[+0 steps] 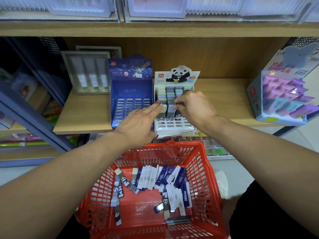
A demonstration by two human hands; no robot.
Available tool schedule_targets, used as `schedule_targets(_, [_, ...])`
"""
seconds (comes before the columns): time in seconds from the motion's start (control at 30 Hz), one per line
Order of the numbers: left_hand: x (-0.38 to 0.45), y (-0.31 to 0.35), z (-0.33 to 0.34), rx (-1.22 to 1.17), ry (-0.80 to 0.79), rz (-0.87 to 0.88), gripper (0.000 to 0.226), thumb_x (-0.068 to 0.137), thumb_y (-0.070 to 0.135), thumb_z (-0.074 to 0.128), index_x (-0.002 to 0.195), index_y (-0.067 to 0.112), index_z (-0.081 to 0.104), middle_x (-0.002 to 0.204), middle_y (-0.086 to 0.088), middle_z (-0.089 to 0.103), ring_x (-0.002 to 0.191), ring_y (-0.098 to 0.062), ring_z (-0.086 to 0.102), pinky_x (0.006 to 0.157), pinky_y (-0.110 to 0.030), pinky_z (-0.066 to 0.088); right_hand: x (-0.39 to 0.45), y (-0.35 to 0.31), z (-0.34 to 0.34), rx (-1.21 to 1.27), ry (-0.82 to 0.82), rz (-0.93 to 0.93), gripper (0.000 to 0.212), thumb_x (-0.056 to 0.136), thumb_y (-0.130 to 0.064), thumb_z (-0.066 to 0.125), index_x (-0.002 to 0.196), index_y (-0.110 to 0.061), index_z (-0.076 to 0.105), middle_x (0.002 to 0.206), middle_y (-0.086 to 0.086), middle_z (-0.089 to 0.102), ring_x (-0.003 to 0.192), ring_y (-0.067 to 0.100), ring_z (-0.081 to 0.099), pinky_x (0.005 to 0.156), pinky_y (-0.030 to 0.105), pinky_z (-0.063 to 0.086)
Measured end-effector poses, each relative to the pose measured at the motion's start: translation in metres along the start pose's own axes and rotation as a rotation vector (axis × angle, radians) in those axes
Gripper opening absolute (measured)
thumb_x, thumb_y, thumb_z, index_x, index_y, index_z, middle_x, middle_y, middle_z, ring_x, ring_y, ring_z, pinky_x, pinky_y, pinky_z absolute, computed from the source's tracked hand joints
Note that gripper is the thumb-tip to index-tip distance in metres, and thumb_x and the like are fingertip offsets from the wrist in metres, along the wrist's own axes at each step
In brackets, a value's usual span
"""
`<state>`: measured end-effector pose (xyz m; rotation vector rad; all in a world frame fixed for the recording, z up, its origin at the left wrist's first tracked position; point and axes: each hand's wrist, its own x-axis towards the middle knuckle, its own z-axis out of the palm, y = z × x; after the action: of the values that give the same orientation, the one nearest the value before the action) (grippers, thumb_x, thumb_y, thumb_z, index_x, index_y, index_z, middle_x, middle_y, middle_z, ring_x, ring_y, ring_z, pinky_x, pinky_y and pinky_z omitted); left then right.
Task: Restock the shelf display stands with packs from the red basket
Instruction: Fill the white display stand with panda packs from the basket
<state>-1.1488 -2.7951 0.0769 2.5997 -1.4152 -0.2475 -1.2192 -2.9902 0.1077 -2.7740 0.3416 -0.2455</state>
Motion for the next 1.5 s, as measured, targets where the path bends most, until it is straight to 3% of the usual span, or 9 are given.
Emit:
schedule_targets(0.13, [0.0,-0.001,0.002,0.009,0.032,0.002,0.097,0.093,0.036,0.065,0.161,0.025,-0.004,0.168,0.007,-0.008,0.155,-0.013,0.005,0.126,-0.038,0.012,-0.001,-0.004,-0.003,-0.219,-0.097,-0.01,0.047,0.099,-0.026,0.059,0.145,-0.021,0.049,0.122,0.003,0.065,0.105,0.026,0.062,0.081,0.036,0.05])
schedule_targets(0.3, [0.005,0.0,0.002,0.026,0.02,-0.012,0.099,0.092,0.037,0.065,0.16,0.024,-0.006,0.168,0.007,-0.011,0.155,-0.013,-0.001,0.127,-0.041,0.009,-0.009,-0.017,0.001,-0.413,-0.368,0.0,0.086,0.09,-0.009,0.046,0.16,-0.017,-0.003,0.074,-0.001,0.052,0.061,0.019,0.048,0.05,0.032,0.034])
schedule_targets(0.63, [0.017,0.003,0.004,-0.031,-0.012,-0.08,0.102,0.086,0.032,0.071,0.161,0.022,0.002,0.169,0.006,-0.003,0.154,-0.021,0.016,0.124,-0.044,0.019,-0.013,-0.018,0.006,-0.316,-0.448,0.034,0.091,0.093,-0.014,0.046,0.157,-0.016,-0.018,0.075,0.003,0.057,0.063,0.022,0.055,0.047,0.031,0.036])
schedule_targets(0.8, [-0.005,-0.001,-0.003,-0.089,0.04,-0.15,0.091,0.089,0.029,0.069,0.161,0.021,0.013,0.166,0.0,0.02,0.149,-0.023,0.029,0.12,-0.038,0.028,-0.025,-0.026,-0.006,-0.386,-0.243,-0.021,0.071,0.092,-0.025,0.051,0.157,-0.026,0.021,0.087,-0.001,0.056,0.09,0.03,0.06,0.05,0.028,0.025])
schedule_targets(0.93, [-0.037,-0.014,-0.007,-0.132,0.076,-0.229,0.047,0.09,0.037,0.068,0.135,0.031,0.055,0.133,0.009,0.064,0.123,-0.021,0.059,0.1,-0.039,0.049,-0.054,-0.038,-0.015,-0.37,-0.329,-0.211,0.035,0.094,-0.041,0.053,0.129,-0.034,0.057,0.109,0.002,0.067,0.11,0.028,0.06,0.066,0.031,0.033])
schedule_targets(1.03, [-0.065,-0.026,0.008,-0.159,-0.081,-0.247,0.032,0.088,0.039,0.071,0.118,0.031,0.065,0.113,0.015,0.071,0.109,-0.013,0.064,0.093,-0.036,0.052,-0.079,-0.039,0.017,-0.34,-0.507,-0.376,0.026,0.094,-0.043,0.055,0.116,-0.032,0.062,0.1,-0.001,0.069,0.096,0.026,0.065,0.067,0.03,0.044])
schedule_targets(1.23, [-0.116,-0.065,0.09,-0.042,-0.617,-0.359,0.04,0.091,0.035,0.065,0.129,0.023,0.061,0.126,0.001,0.068,0.115,-0.019,0.062,0.096,-0.032,0.049,-0.108,0.005,0.133,-0.632,-1.068,-0.481,0.025,0.089,-0.016,0.056,0.112,-0.019,0.065,0.114,0.002,0.067,0.098,0.027,0.065,0.081,0.037,0.057])
schedule_targets(1.33, [-0.138,-0.078,0.142,0.064,-0.633,-0.487,0.043,0.09,0.03,0.06,0.133,0.027,0.059,0.135,-0.003,0.062,0.122,-0.025,0.058,0.101,-0.034,0.047,-0.11,0.01,0.175,-0.627,-1.072,-0.478,0.018,0.092,-0.006,0.053,0.105,-0.016,0.058,0.119,0.001,0.063,0.106,0.027,0.062,0.083,0.036,0.054])
schedule_targets(1.5, [-0.15,-0.053,0.226,-0.084,-0.718,-0.532,0.046,0.092,0.02,0.06,0.138,0.021,0.055,0.138,-0.008,0.057,0.123,-0.027,0.058,0.102,-0.036,0.048,-0.128,0.004,0.247,-0.325,-1.043,-0.232,0.046,0.091,-0.002,0.056,0.133,-0.02,0.059,0.133,0.006,0.058,0.119,0.029,0.057,0.094,0.038,0.051])
